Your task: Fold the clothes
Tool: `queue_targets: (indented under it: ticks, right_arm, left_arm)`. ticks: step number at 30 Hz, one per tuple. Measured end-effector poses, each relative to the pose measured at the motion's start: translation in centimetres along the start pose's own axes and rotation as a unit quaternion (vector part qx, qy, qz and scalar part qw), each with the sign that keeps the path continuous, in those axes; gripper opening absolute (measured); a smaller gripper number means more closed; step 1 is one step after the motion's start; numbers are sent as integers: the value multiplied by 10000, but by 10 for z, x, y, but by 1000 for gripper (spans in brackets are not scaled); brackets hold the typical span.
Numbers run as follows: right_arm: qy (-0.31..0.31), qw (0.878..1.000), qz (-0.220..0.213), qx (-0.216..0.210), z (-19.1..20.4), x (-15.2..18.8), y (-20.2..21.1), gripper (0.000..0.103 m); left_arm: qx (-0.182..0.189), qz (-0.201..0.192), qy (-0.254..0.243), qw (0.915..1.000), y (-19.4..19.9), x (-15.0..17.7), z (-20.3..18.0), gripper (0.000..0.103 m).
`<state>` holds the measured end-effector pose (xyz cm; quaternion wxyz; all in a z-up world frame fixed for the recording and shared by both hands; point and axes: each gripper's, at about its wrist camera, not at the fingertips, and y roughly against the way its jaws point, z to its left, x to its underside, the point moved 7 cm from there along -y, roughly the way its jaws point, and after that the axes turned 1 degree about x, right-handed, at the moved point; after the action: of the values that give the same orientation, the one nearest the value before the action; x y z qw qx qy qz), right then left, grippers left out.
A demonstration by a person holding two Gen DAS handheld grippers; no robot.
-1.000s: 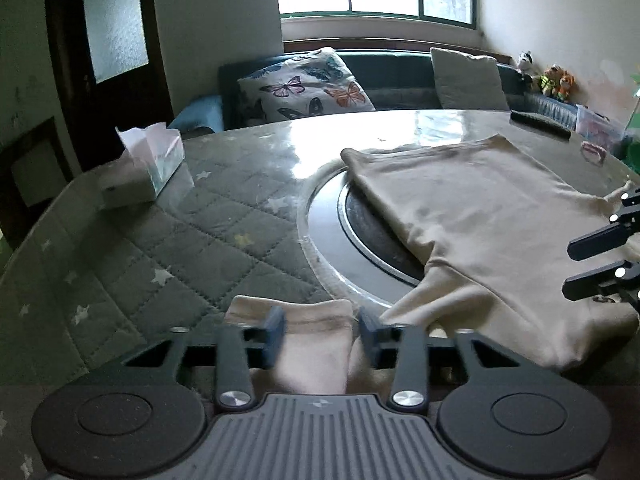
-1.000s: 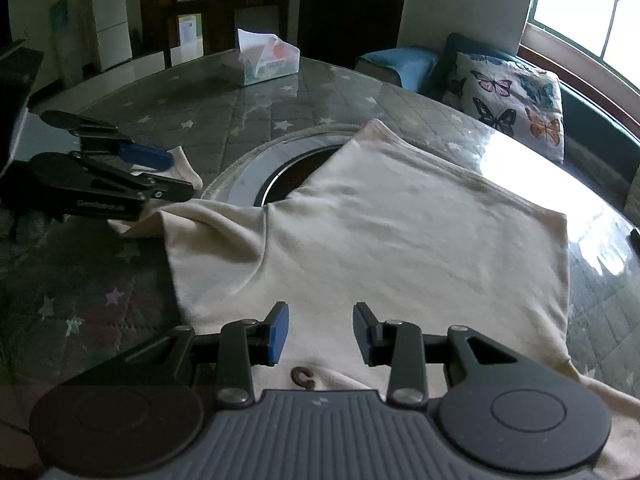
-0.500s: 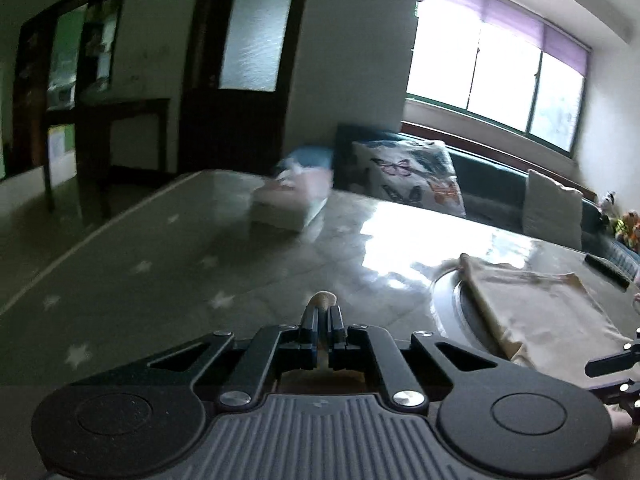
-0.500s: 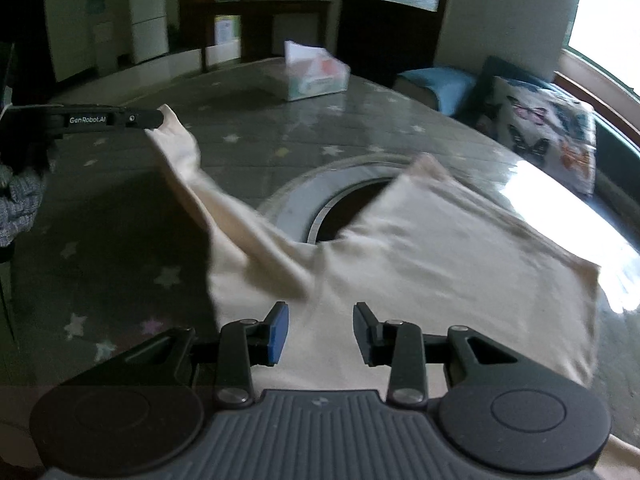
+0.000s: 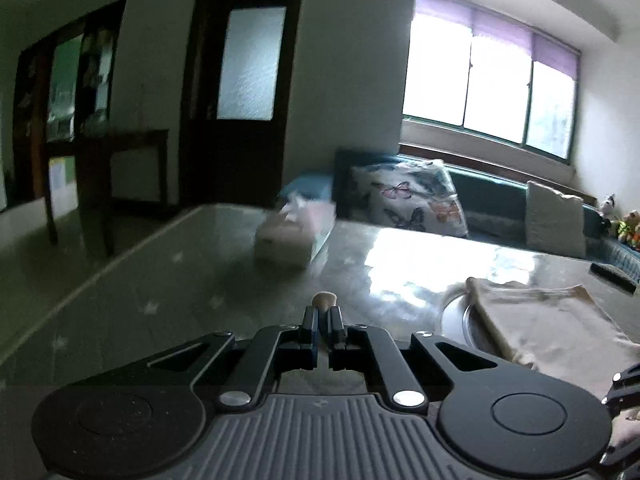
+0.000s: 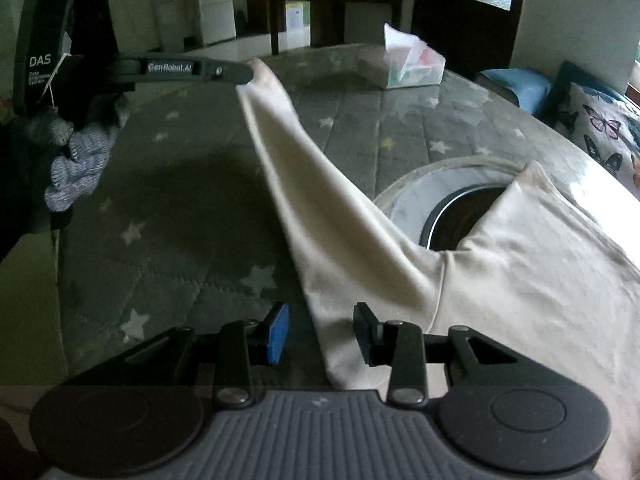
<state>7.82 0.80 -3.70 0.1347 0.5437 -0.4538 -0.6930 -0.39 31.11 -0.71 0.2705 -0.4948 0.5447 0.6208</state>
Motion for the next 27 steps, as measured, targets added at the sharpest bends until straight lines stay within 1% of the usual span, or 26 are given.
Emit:
queue_targets:
  ticks: [1,3,4,5,7,8,9,10,11,14,17,19,20,21,23,24,27]
  right_arm:
    - [-37,10000,-54,20,-3,-2,2,36]
    - [-242,9995,-170,90,-15,-8,7,36]
    - [-375,9990,-213,129,-23,-10,7,36]
    - [-488,9984,-228,197,-32,-12,6,35]
    - [-639,9968,-239,416,-48,-14,3,34]
    - [-711,9958,-238,528,-55,-15,1,34]
    - [-785,9947,-218,632,-63,-16,-1,34]
    - [-867,9935,-186,719,-70,-16,-5,34]
    - [-954,9923,-149,776,-76,-16,-8,31]
    - [-1143,9906,-33,744,-84,-13,-20,28]
    - [-1160,9907,-9,709,-82,-14,-33,28]
    - [-1144,9911,-47,678,-81,-16,-36,28]
    - [-1135,9913,-63,668,-80,-16,-36,29]
    - [-1120,9914,-82,670,-80,-16,-33,29]
    - [-1089,9917,-119,673,-78,-17,-28,29]
    - [-1074,9918,-138,675,-77,-17,-26,29]
    - [-955,9941,-178,486,-67,-17,-16,29]
  left_arm:
    - [-50,131,-78,9999,-4,4,0,5]
    - [-174,563,-166,9981,-13,18,4,5]
    - [-213,724,-116,9971,-15,24,8,6]
    - [-252,883,-66,9958,-16,30,12,10]
    - [-329,1202,34,9922,-20,43,19,12]
    - [-357,1291,85,9910,-20,45,22,20]
    - [-372,1290,136,9909,-19,43,23,27]
    - [-364,1274,189,9910,-19,40,24,45]
    - [-316,1241,197,9916,-20,37,22,53]
    - [-141,1173,30,9930,-28,28,8,55]
    - [-88,1249,-160,9920,-44,27,-2,55]
    - [-85,1326,-271,9908,-57,29,-8,53]
    - [-83,1365,-326,9901,-63,30,-11,49]
    - [-80,1382,-382,9896,-67,30,-13,43]
    - [-68,1365,-493,9894,-70,30,-15,24]
    - [-62,1357,-549,9892,-72,30,-16,18]
    - [-87,1310,-679,9890,-75,27,-18,11]
